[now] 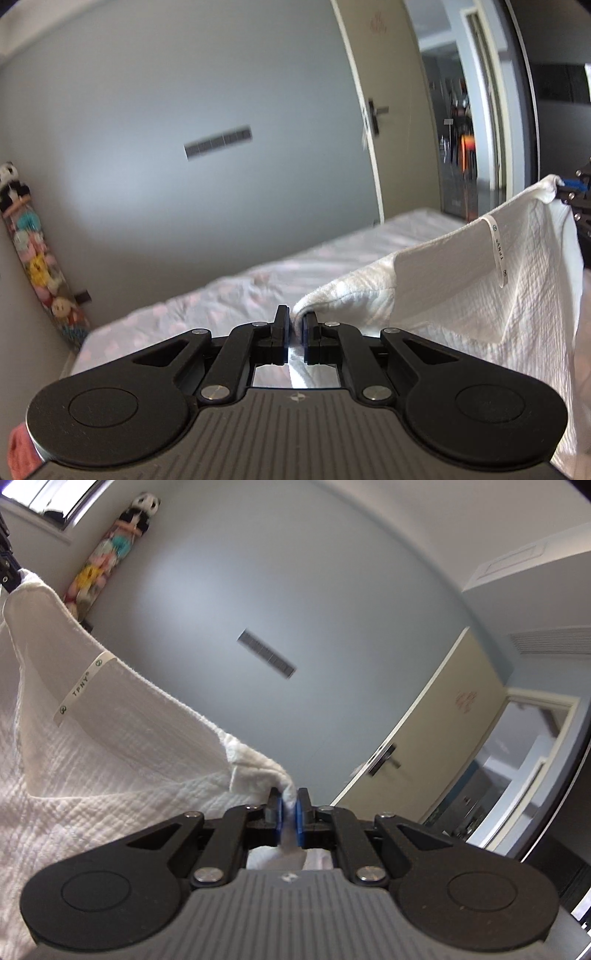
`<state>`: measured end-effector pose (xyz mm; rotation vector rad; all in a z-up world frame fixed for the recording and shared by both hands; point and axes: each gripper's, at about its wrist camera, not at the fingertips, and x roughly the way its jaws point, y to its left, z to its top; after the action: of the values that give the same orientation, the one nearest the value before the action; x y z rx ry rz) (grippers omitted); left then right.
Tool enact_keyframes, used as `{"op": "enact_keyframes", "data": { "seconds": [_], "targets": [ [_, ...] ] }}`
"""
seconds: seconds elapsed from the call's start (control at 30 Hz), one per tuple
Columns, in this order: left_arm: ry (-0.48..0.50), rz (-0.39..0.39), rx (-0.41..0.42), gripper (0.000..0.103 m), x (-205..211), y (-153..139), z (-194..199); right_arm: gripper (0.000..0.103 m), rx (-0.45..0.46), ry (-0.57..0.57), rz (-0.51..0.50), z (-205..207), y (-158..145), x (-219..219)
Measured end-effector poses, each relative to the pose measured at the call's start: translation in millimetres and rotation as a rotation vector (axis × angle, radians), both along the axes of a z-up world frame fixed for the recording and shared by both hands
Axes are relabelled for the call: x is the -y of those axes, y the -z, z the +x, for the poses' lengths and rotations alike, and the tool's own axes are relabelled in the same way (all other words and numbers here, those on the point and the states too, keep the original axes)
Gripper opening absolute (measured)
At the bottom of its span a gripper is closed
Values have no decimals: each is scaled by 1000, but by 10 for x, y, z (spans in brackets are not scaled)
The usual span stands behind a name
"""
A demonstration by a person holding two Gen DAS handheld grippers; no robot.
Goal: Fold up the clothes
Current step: 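Lift the shirt high with both tools, holding it spread between them, then lower the shirt onto the bed and open both tools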
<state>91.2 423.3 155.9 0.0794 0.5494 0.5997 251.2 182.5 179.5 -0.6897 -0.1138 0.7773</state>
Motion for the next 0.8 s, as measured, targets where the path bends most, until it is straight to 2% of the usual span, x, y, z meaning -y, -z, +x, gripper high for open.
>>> {"op": "enact_keyframes", "data": {
  "seconds": [0.23, 0.43, 0.47, 0.53, 0.67, 0.73, 0.77, 0.8],
  "targets": [
    [-46, -129, -182, 5, -1038, 1172, 1154, 8, -213, 35, -150, 1075, 1203, -1235],
    [-48, -209, -271, 5, -1510, 2271, 1532, 8, -334, 64, -270, 1683, 2288, -1977],
    [-44, -219, -284, 5, -1559, 2421, 1590, 8, -360, 67, -283, 1802, 2396, -2100],
    [-34, -239, -307, 5, -1645, 2663, 1723, 9, -416, 71, -305, 1966, 2696, -2218],
    [-22, -289, -333, 5, -1736, 2965, 1857, 9, -515, 93, -348, 2186, 3193, -2325],
    [-16, -313, -345, 6, -1781, 3114, 1924, 9, -556, 103, -351, 2276, 3298, -2351],
    [-15, -318, -344, 6, -1807, 3154, 1930, 13, -569, 105, -345, 2347, 3396, -2412],
    [-14, -324, -343, 6, -1833, 3193, 1936, 22, -573, 111, -341, 2375, 3423, -2410]
  ]
}}
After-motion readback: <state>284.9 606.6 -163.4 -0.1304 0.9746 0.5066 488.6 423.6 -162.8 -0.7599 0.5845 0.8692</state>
